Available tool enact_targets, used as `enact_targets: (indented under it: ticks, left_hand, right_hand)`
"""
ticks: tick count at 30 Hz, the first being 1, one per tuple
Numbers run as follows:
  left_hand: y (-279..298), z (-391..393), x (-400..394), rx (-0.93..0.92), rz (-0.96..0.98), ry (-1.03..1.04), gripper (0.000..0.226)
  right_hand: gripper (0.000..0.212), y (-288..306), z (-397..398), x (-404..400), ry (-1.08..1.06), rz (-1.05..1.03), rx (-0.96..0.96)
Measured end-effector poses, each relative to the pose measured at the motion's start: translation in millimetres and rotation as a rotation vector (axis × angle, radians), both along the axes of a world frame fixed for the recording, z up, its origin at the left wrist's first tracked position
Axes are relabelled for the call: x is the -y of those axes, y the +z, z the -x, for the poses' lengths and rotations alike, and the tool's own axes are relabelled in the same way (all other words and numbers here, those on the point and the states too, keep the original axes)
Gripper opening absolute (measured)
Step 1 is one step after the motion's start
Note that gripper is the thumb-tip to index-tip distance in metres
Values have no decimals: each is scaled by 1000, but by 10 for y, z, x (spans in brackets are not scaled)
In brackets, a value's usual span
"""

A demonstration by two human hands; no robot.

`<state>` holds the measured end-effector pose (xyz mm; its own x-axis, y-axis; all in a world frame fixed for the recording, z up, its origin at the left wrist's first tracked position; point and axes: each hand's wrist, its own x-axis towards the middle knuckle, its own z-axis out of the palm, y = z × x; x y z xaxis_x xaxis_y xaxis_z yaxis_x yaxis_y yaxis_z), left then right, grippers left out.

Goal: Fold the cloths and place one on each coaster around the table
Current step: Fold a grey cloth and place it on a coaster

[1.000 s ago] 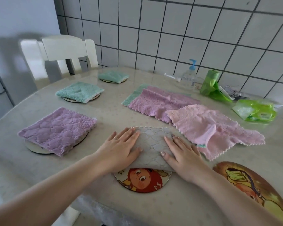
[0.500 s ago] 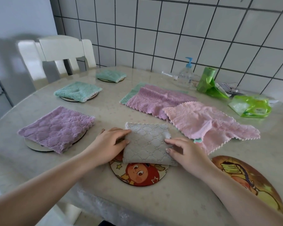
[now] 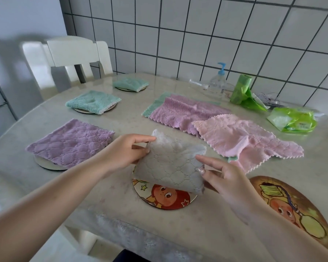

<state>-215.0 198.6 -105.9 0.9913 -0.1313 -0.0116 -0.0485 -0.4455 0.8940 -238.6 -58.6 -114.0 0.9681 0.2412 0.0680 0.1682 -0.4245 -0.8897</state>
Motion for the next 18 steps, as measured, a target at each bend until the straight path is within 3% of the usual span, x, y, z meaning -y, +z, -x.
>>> enact_targets:
  ticks: [14, 18]
  left_hand:
    - [-155, 19, -118, -48, -142, -58, 40]
    - [-180, 29, -115, 28, -233, -52, 41]
  right_hand:
    - [34, -198, 164, -51, 29, 8, -19]
    - [41, -207, 161, -46, -9, 176, 113]
